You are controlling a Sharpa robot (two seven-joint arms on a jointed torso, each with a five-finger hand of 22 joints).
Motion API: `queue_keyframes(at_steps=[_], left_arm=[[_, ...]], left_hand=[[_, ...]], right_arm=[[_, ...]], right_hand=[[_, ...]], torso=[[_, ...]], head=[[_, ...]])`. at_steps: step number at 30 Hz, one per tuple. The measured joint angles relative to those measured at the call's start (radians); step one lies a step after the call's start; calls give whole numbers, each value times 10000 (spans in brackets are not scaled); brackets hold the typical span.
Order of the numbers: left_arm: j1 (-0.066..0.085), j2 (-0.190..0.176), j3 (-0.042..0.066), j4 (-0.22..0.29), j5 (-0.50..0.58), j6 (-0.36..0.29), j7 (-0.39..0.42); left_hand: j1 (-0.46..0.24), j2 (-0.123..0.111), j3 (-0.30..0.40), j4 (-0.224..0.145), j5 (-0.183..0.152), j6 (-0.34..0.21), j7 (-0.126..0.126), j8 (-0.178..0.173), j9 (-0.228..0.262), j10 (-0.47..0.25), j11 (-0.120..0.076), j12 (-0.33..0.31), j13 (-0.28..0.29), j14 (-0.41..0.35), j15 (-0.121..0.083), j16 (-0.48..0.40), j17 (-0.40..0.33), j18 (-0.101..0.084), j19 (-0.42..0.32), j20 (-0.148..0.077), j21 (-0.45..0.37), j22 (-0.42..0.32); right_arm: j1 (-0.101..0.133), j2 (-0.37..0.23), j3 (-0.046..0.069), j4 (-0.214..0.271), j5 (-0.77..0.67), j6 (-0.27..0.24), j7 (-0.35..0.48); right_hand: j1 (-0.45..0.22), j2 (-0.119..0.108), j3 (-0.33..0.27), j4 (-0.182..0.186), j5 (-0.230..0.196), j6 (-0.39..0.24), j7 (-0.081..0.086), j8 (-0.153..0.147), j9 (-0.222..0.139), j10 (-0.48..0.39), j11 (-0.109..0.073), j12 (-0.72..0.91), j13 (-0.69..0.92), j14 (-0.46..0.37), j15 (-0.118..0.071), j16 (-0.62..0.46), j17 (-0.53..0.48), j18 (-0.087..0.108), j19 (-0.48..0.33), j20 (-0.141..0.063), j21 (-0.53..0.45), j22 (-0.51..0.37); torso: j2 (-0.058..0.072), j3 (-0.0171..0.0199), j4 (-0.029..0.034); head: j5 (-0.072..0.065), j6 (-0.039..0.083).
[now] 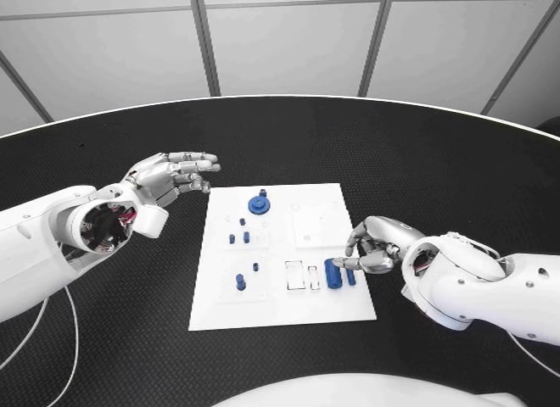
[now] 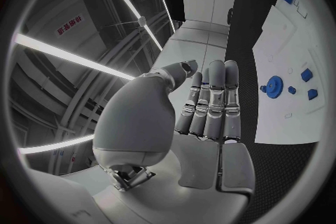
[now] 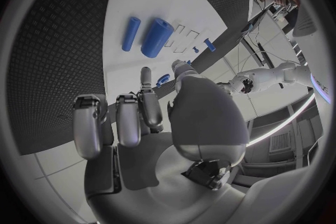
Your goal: Assemble the parts on the task board
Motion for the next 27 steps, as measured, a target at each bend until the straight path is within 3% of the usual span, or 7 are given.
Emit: queue_keyframes(at_steps=[12, 27], left_arm=[[0, -34, -1, 28, 0, 22, -5], [0, -74, -1, 53, 0, 44, -31]], left_hand=[[0, 0, 0, 0, 0, 0, 0, 0, -10, 0, 0, 0, 0, 0, 0, 0, 1, -1, 0, 0, 0, -1], [0, 0, -40, 40, 0, 0, 0, 0, -9, 0, 0, 0, -9, 0, 0, 0, -7, 0, 0, 0, 0, -2]], right_arm=[[-338, 476, -3, -339, -62, 217, -139], [-494, 970, -2, -832, -65, 371, -194]], right_hand=[[0, 0, -124, -14, -1, 1, 1, 0, 30, 7, -7, 0, -2, 0, 0, 0, -2, 1, 0, 1, 0, -1], [1, 0, -178, -15, 35, -35, -35, -1, 65, 6, -7, 0, -3, 0, 1, 59, -3, 3, -1, 1, -1, -2]], torso=[[34, 14, 12], [36, 18, 23]], head=[[-63, -27], [-21, -108]])
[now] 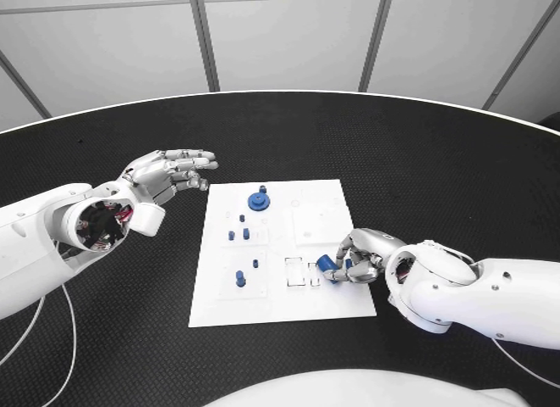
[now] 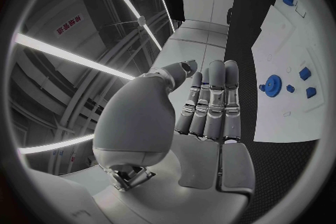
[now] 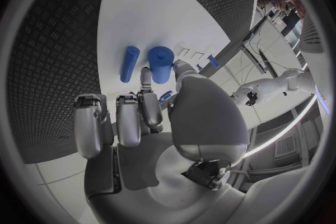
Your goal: Assemble the parts on the task board
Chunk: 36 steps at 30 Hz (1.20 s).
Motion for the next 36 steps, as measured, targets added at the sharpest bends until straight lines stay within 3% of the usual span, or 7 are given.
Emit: queue_keyframes(at_steps=[12, 18, 20, 22, 26, 31, 36], left_arm=[[0, -28, 0, 10, 0, 16, -37], [0, -43, 0, 22, 0, 7, -43], [0, -49, 0, 23, 0, 3, -43], [0, -51, 0, 22, 0, 3, -43], [0, -51, 0, 16, 0, -1, -40], [0, -38, 0, 7, 0, -3, -37], [0, -27, 0, 9, 0, 1, -31]], left_hand=[[0, 0, 0, 0, 0, 0, 0, 0, -8, 0, 0, 0, 1, 0, 0, 0, 0, 0, 0, 0, 0, 0], [0, 0, 0, 0, 0, 0, 0, 0, -8, 0, 0, 0, 1, 0, 0, 0, 1, -1, 0, 0, 0, -1], [0, 0, 0, 0, 0, 0, 0, 0, -8, 0, 0, 0, 2, 0, 0, 0, 1, 0, 0, 0, 0, -1], [0, 0, 0, 0, 0, 0, 0, 0, -8, 0, 0, 0, 2, 0, 0, 0, 1, -1, 0, 0, 0, -1], [0, 0, 0, 0, 0, 0, 0, 0, -8, 0, 0, 0, 2, 0, 0, 0, 2, -1, 0, 0, 0, -1], [0, 0, 1, 0, 0, 0, 0, 0, -7, 0, 0, 0, 2, 0, 0, 0, 2, 0, 0, 0, 0, -1], [0, 0, 1, 0, 0, 0, 0, 0, -7, 0, 0, 0, 3, 0, 0, 0, 2, 0, 0, 0, 0, -1]], right_arm=[[-84, 426, -1, -282, 1, -44, -27], [-92, 405, -1, -218, 6, -199, -11], [-93, 376, 0, -161, 81, -379, 20], [-93, 316, 0, -68, 246, -596, 52], [-93, 169, 4, 190, 470, -973, 81], [-89, 0, 15, 615, 768, -1299, 91], [-86, 56, 25, 828, 903, -1356, 114]], right_hand=[[163, 164, -33, -22, 160, 3, 2, 46, 83, -1, 1, 0, -2, 0, 1, 0, -1, 2, 0, 0, 0, 0], [684, 276, 42, -60, 429, 3, 3, 47, 99, -7, 6, 17, -2, -7, 9, 0, -2, 2, 0, 0, 0, -1], [906, 261, 177, -63, 625, 39, -36, 69, 97, 45, -45, 78, -3, -7, 10, 0, -2, 2, 0, 1, 0, -1], [1104, 223, 361, -51, 1180, 124, -122, 106, 96, 156, -156, 235, -3, 49, -45, 0, -2, 2, 0, 1, 0, 0], [1198, 217, 613, -25, 1740, 171, -88, 122, 96, 276, -204, 290, -3, 14, -87, 58, -2, 3, 1, -72, 0, -1], [1216, 235, 782, -24, 2006, 186, -72, 122, 94, 312, -241, 348, -4, 48, -120, 58, -2, 4, 1, -72, 0, -1], [1217, 234, 803, -30, 2008, 184, -72, 122, 94, 313, -242, 389, -4, 49, -120, 58, -3, 4, 1, -72, -1, -1]], torso=[[-14, -3, 12], [-22, -6, 6], [-25, -6, 5], [-28, -7, 1], [-37, -6, 4], [-40, -12, 6], [-40, -19, 13]], head=[[-16, -22], [-7, -35], [4, -42], [9, -43], [-6, -40], [-45, -21], [-80, -12]])
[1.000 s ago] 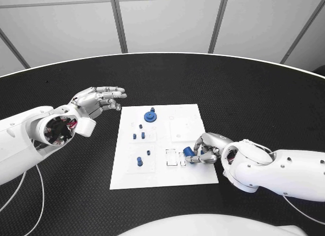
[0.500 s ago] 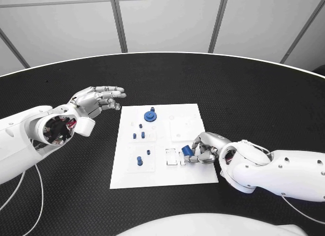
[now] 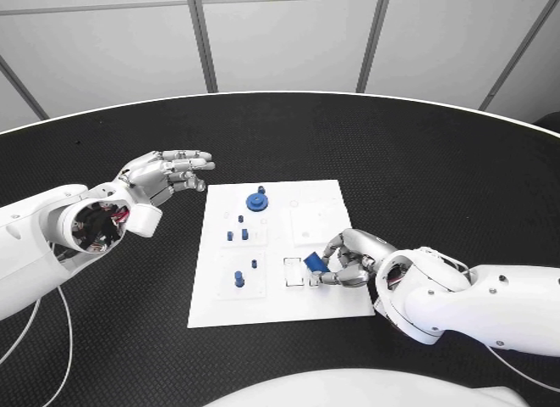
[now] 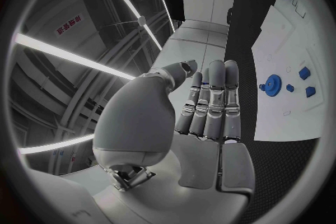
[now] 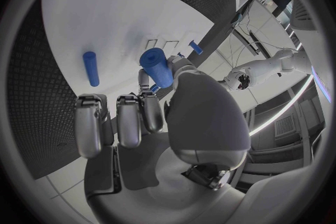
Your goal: Assemble the parts on the task board
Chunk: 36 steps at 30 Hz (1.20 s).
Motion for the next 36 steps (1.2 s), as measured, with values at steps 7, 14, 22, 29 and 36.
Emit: queue_keyframes(at_steps=[7, 14, 22, 29, 36], left_arm=[[0, -4, 0, 19, 0, 3, 6], [1, -18, 0, 40, 0, 1, 10], [1, -13, 0, 47, 0, 1, 8], [1, -10, 1, 46, 0, 0, 2], [1, -11, 1, 44, 0, -1, -4]], left_hand=[[0, 0, 0, 0, 0, 0, 0, 0, 0, 0, 0, 0, 0, 0, 0, 0, 0, 0, 0, 0, 0, 0], [0, 0, 0, 0, 0, 0, 0, 0, -6, 0, 0, 0, -20, 0, 0, 0, -7, 0, 0, 0, 0, 0], [0, 0, 0, 0, 0, 0, 0, 0, -11, 0, 0, 0, -20, 0, 0, 0, -16, 0, 0, 0, 0, 0], [0, 0, 0, 0, 0, 0, 0, 0, -11, 0, 0, 0, -20, 0, 0, 0, -15, 1, 0, 0, 0, -1], [0, 0, 0, 0, 0, 0, 0, 0, -11, 0, 0, 0, -19, 0, 0, 0, -14, 0, 0, 0, 0, -1]], right_arm=[[1, 382, 4, -186, 377, 271, 92], [1, 825, 7, -429, 552, 345, 142], [2, 1084, 13, -636, 586, 394, 199], [4, 1137, 17, -828, 591, 658, 226], [4, 1185, 18, -923, 592, 781, 113]], right_hand=[[-3, 3, 57, 28, 0, 36, 36, 0, -1, 0, 0, 0, 0, -35, -34, 0, -1, 1, 10, -9, 0, 0], [-452, 149, 88, 56, -43, 38, 39, 0, -7, -1, 0, 0, 1, -35, -34, 0, -1, 2, 35, -34, 0, 0], [-1106, 148, 151, 47, -391, 100, 97, 177, 202, 30, -31, 0, 7, -29, -39, 0, 6, 1, -2, -70, 0, 0], [-1667, 84, 70, 28, -738, 386, -60, 348, 408, 53, -54, 0, 6, -36, -109, 0, 6, 2, 33, -105, 0, 0], [-2023, 90, -102, 45, -1412, 779, -418, 544, 582, 48, -125, 0, 5, -24, -163, 0, 5, 2, -3, -140, 0, 0]], torso=[[9, 1, 22], [13, 5, 36], [20, 17, 34], [14, 19, 24], [9, 19, 24]], head=[[-1, 4], [12, -8], [44, -22], [75, -55], [77, -69]])
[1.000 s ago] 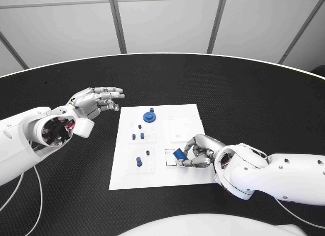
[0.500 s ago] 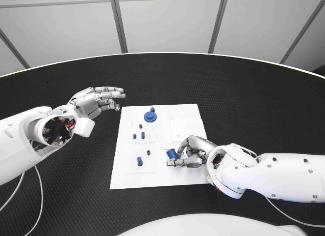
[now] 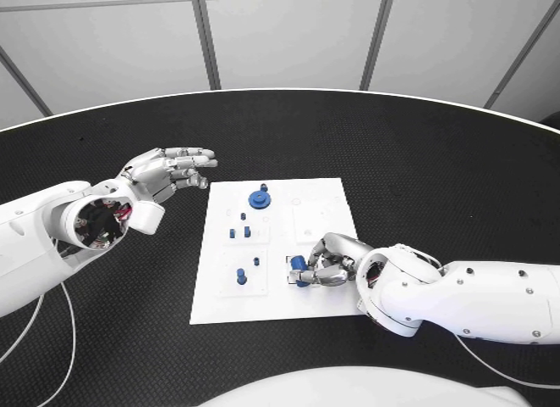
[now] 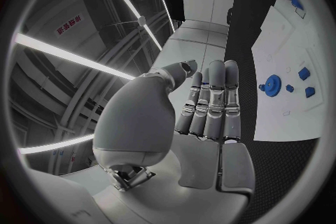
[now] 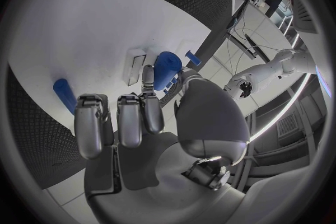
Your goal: Assemble the parts on the task board
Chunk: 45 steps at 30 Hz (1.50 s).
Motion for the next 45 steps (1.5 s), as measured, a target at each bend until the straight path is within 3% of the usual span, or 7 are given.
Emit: queue_keyframes(at_steps=[5, 11, 17, 29, 34, 39, 45], left_arm=[[1, -7, 0, -2, 0, -5, -2], [1, -3, 0, -8, 0, 2, -6], [1, 0, 0, -23, 0, 2, -25], [1, -3, 0, -35, 0, 2, -43], [0, -13, 0, -34, 0, -1, -41], [0, -24, -1, -31, 0, -7, -42], [0, -39, -1, -34, 0, -16, -43]], left_hand=[[0, 0, 0, 0, 0, 0, 0, 0, 0, 0, 0, 0, 0, 0, 0, 0, 0, 0, 0, 0, 0, 0], [0, 0, 0, 0, 0, 0, 0, 0, 1, 0, 0, 0, 1, 0, 0, 0, 1, 0, 0, 0, 0, 0], [0, 0, -28, 28, 0, 0, 0, 0, -8, 0, 0, 0, -12, 0, 0, 0, -10, 0, 0, 0, 0, 0], [0, 0, -28, 28, 0, 0, 0, 0, -7, 0, 0, 0, -11, -36, 36, 0, -9, -1, 0, 0, 0, 0], [0, 0, -28, 28, 0, 0, 0, 0, -7, 0, 0, 0, -10, -36, 36, 0, -9, -1, 0, 0, 0, 0], [0, 0, -27, 28, 0, 0, 0, 0, -7, 0, 0, 0, -10, -36, 36, 0, -8, -1, 0, 0, 0, 0], [0, 0, -28, 28, 0, 0, 0, 0, -6, 0, 0, 0, -9, -36, 35, 0, -8, -1, 0, 0, 0, 0]], right_arm=[[0, 14, 0, -33, 0, -34, -43], [1, 44, 0, -52, 0, -155, 28], [1, 50, 1, -81, -1, -208, 143], [1, -42, 1, 106, -1, -155, 355], [0, -207, 1, 318, -2, -68, 433], [-1, -442, -1, 519, -54, -1, 448], [-1, -627, -1, 663, -72, 44, 485]], right_hand=[[-295, 127, -194, -6, -513, -11, 11, 70, 69, 0, 0, 0, 0, -14, -15, 0, -1, 0, 0, 0, 0, 0], [-920, 230, -901, 7, -2071, -73, -9, 272, 258, 0, 1, 0, -1, -14, -15, 0, -1, 2, 37, -37, 0, 0], [-1314, 456, -1767, 24, -2775, -179, -13, 369, 348, 0, 1, -83, -2, -14, -15, 0, -2, 2, 37, -37, 0, 0], [-1317, 604, -2109, 12, -2696, -178, -12, 439, 389, 1, 1, -82, -3, -13, -14, 0, -3, 2, 37, -36, 0, 0], [317, 881, -2033, -143, -1464, -302, -65, 484, 400, -9, -60, -36, -4, 22, -49, 0, -4, 3, 2, -71, 0, -1], [1358, 1005, -1718, -116, -1477, -302, -65, 484, 326, 1, -71, 38, -4, -9, -90, 0, -4, 3, 2, -71, 0, 0], [1587, 1029, -1637, -69, -1477, -302, -65, 484, 297, 1, -70, 38, -4, -9, -89, 0, -4, 2, 1, -71, 0, -1]], torso=[[-6, -1, -1], [-6, -1, -2], [-6, 4, -2], [-6, 12, -1], [-6, 15, 2], [-6, 17, 0], [-6, 16, -1]], head=[[-6, -2], [15, -2], [25, 15], [12, 12], [12, 3], [39, -1], [54, -2]])
